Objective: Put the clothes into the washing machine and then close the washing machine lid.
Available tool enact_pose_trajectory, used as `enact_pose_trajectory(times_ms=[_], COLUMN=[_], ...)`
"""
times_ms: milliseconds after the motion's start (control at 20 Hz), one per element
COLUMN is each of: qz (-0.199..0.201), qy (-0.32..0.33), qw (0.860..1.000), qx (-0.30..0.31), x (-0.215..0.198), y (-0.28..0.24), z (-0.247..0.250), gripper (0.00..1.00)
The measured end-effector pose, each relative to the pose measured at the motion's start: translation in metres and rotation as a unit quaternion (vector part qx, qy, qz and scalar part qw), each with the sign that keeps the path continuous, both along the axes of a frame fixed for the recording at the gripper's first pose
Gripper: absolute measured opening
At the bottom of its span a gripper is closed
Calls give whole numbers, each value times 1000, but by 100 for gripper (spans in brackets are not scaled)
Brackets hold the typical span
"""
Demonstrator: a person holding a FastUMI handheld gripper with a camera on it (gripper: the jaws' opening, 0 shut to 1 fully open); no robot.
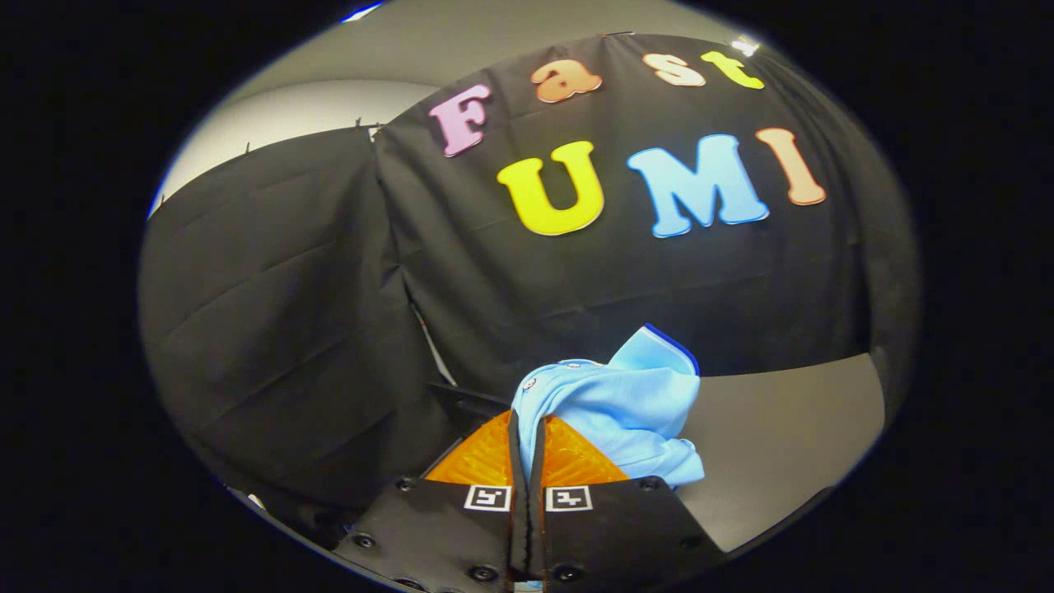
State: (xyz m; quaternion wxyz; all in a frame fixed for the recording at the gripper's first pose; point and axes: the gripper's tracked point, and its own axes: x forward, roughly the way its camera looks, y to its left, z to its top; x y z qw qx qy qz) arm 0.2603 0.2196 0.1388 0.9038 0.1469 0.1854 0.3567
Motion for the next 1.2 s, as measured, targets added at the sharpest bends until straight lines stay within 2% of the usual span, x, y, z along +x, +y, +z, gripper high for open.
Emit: enact_pose_trajectory(times_ms=[100, 250, 500, 800, 1000, 1200], qz=[29, 51, 51, 30, 7, -1], qy=[-3, -5, 27, 48, 91, 97], qw=[1000, 998, 995, 979, 973, 967], qx=[-3, -25, -84, -195, -211, -234], x=[-14, -25, 2, -8, -1, 11], y=[51, 119, 217, 251, 256, 253], z=[-1, -22, -98, -218, -258, -281], gripper=[2, 1, 1, 1, 2, 2])
